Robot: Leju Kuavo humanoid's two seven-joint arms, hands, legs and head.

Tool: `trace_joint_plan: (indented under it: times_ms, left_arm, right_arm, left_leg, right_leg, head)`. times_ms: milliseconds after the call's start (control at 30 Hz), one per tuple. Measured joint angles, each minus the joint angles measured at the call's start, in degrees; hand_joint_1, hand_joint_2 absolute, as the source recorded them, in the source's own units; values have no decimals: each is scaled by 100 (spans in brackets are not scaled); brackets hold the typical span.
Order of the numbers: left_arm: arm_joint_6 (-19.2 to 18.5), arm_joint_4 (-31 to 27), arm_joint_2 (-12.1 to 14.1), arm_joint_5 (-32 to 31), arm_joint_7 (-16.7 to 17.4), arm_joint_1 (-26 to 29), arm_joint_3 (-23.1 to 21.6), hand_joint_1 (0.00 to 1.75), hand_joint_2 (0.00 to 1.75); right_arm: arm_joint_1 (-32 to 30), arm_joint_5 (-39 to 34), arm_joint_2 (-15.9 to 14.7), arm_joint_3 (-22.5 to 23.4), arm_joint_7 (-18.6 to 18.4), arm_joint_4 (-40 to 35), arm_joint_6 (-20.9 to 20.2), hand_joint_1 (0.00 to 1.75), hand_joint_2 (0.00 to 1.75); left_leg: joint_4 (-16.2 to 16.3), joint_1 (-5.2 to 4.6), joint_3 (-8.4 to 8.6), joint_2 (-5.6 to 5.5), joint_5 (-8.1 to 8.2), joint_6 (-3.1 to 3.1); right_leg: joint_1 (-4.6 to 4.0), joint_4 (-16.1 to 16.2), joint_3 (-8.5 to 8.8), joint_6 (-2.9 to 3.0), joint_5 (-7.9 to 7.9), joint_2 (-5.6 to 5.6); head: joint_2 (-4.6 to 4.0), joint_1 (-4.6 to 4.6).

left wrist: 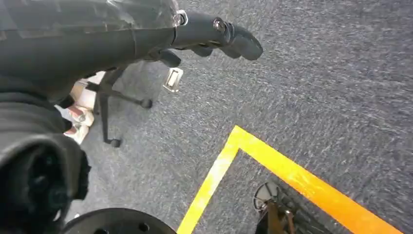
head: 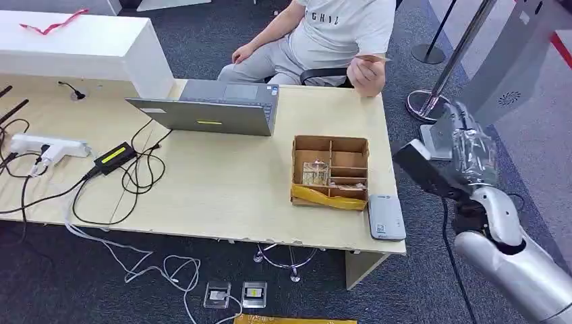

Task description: Pass the card to the sensor for recognition and then transmit it.

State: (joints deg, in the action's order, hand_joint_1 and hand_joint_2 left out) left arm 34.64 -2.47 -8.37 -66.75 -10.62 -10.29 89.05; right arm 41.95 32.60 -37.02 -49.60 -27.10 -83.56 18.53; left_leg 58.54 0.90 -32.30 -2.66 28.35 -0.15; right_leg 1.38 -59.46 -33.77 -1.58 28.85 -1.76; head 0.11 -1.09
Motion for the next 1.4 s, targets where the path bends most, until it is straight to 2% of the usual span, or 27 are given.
trace_joint_plan:
  times_ms: [133, 433, 800, 967, 1000, 1033, 1067, 1400]
  left_arm:
    - [20, 0, 20, -112, 175, 1, 0, 0, 0]
    - [-85, 0, 100, -284, 242, 16, 0, 0, 0]
    - [-83, 0, 122, -369, 170, 30, 2, 0, 0]
    - [-37, 0, 118, -350, 170, 30, 0, 0, 0]
    - [-33, 0, 118, -341, 172, 30, 0, 0, 0]
    - [-26, 0, 114, -339, 173, 30, 0, 0, 0]
    - [-22, 0, 107, -339, 172, 31, 2, 0, 0]
    - [-37, 0, 101, -385, 146, 30, 2, 0, 0]
  right_arm:
    - [73, 400, 267, -439, 2, 174, -197, 0, 175]
    - [281, 786, 485, -867, -203, 345, -528, 0, 175]
    - [301, 1267, 535, -1066, -328, 446, -581, 0, 175]
    - [300, 1400, 655, -1068, -164, 526, -507, 0, 175]
    - [300, 1422, 684, -1068, -144, 546, -496, 47, 175]
    - [298, 1438, 710, -1068, -112, 561, -489, 169, 175]
    - [297, 1442, 734, -1066, -107, 579, -489, 175, 175]
    - [145, 1673, 813, -1016, -122, 697, -271, 175, 175]
  left_leg:
    - [0, -1, -4, -4, 0, 0]
    - [1, -3, -3, 0, 1, -1]
    - [1, -2, -2, 3, 1, -1]
    - [1, -2, -1, 4, 1, -1]
    - [1, -2, -1, 4, 1, -1]
    - [1, -2, -1, 4, 1, -1]
    - [1, -2, -1, 4, 1, -1]
    - [1, -3, 1, 5, 1, -1]
  right_leg:
    - [1, 0, -2, 0, 0, 2]
    - [3, 1, -5, 0, 0, 0]
    - [3, 1, -5, 0, 0, -4]
    - [3, 1, -5, 0, 0, -5]
    - [3, 1, -5, 0, 0, -5]
    - [3, 1, -5, 0, 0, -4]
    - [2, 1, -5, 0, 0, -4]
    - [3, 2, -6, 0, 0, -6]
  head:
    - [0, 2]
    - [2, 0]
    - [0, 2]
    - [0, 0]
    - [2, 0]
    - [0, 0]
    - [0, -2]
    - [0, 0]
